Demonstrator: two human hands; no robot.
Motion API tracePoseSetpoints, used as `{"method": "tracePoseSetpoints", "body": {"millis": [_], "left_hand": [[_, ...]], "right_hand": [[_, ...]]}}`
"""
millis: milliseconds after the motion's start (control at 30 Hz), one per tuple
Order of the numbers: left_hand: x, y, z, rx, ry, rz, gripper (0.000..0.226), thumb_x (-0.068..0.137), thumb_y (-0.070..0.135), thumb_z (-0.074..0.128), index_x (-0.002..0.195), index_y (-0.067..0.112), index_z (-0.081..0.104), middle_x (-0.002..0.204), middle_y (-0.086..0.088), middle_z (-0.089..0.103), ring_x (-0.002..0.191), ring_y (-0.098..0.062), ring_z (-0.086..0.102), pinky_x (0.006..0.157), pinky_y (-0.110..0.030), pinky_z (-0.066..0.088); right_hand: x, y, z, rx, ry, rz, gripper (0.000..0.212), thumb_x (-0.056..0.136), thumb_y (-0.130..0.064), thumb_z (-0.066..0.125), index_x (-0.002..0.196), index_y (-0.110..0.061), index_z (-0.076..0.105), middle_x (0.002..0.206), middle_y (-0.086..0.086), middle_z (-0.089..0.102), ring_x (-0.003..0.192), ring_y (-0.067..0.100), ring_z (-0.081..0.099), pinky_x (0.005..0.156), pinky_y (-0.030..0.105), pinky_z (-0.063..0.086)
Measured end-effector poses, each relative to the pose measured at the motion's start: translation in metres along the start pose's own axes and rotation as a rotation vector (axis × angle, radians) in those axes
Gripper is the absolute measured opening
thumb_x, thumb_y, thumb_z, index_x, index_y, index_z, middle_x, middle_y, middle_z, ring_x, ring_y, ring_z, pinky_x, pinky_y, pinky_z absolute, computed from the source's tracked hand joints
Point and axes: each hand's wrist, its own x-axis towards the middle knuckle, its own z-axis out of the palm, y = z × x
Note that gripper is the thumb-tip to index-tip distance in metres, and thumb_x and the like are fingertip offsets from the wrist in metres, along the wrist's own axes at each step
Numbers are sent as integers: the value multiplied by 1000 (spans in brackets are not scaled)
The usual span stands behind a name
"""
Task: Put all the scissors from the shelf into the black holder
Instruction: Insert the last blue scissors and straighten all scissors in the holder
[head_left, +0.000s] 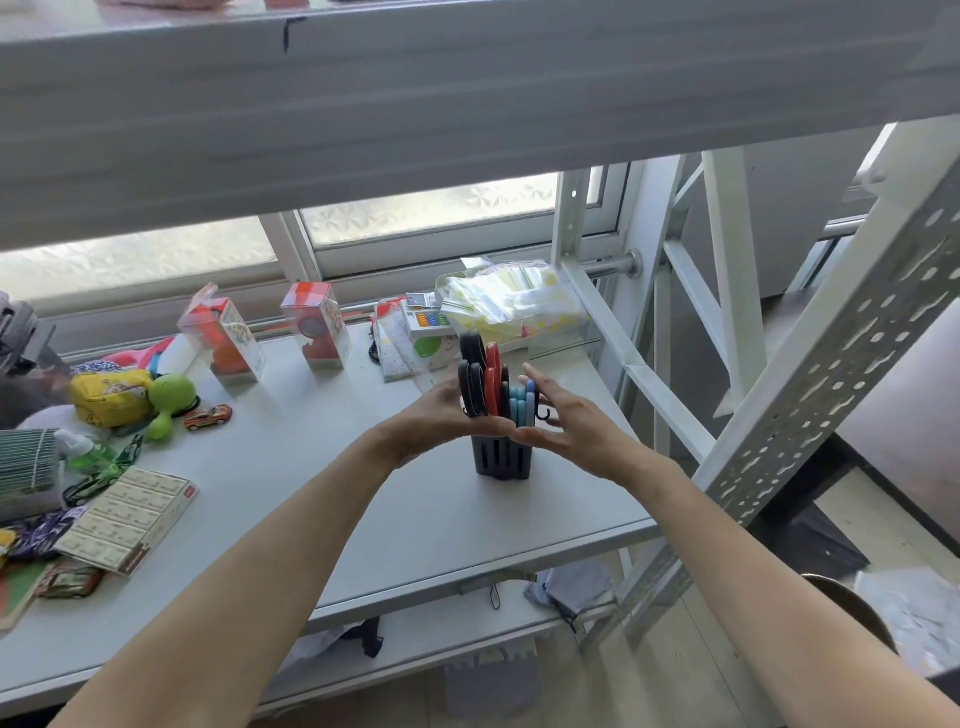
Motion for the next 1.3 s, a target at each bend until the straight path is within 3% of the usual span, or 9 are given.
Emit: {"method": "tracePoseSetpoints", "body": {"millis": [67,167,333,633,767,833,1000,1133,1300], "left_hand": [[-1,-2,-4,9,66,15,92,68,44,82,146,25,35,139,2,53,131,-16,51,114,-43,38],[-1,-3,-5,1,114,31,97,63,51,84,142,27,34,137,0,54,133,-22,49,112,-47,41],[0,0,1,39,187,52,72,81,22,78,136,27,32,119,16,49,127,-14,43,93,-18,41],[-5,-21,8,259,149,58,85,74,27,83,145,22,37,145,0,40,128,-14,40,112,-41,39],[-12,-42,22,113,283,35,95,76,19,82,148,28,22,140,2,42,119,-13,49,86,-18,48],[-13,-47,25,24,349,15,97,81,17,78,153,26,14,131,6,45,113,-14,56,83,-19,50],[-7,-57,29,75,328,-61,48,87,17,70,132,11,53,126,-8,63,116,-28,63,96,-40,54],[-2,-65,41,93,355,-109,38,88,11,67,125,11,60,113,-8,71,108,-24,68,97,-41,53],[4,-70,44,106,484,-106,45,88,12,67,132,16,58,109,-8,73,97,-19,70,92,-33,54]], "right_hand": [[-2,2,5,93,21,12,83,87,-34,68,152,-33,16,154,3,38,138,17,39,113,40,39],[0,0,6,181,21,13,77,89,-24,68,150,-34,23,150,3,43,136,14,42,112,40,40],[4,1,0,196,-38,18,77,89,-21,69,150,-35,25,152,1,41,140,12,36,110,28,38],[5,1,0,210,-38,27,86,86,-22,72,152,-38,19,152,1,40,136,15,43,102,22,39],[0,3,10,293,18,86,108,79,-21,79,153,-38,3,154,4,35,134,21,45,102,27,43],[-4,11,16,236,82,154,111,76,-29,81,154,-32,2,150,7,39,126,23,52,98,31,46],[-10,17,40,68,58,253,63,87,-25,70,142,-24,40,126,7,60,93,20,63,85,34,52],[-3,13,56,82,116,238,61,87,-10,64,142,-24,40,113,10,66,91,25,64,90,45,53],[12,11,62,35,144,179,62,88,1,54,143,-24,39,112,9,66,93,26,60,85,38,52]]}}
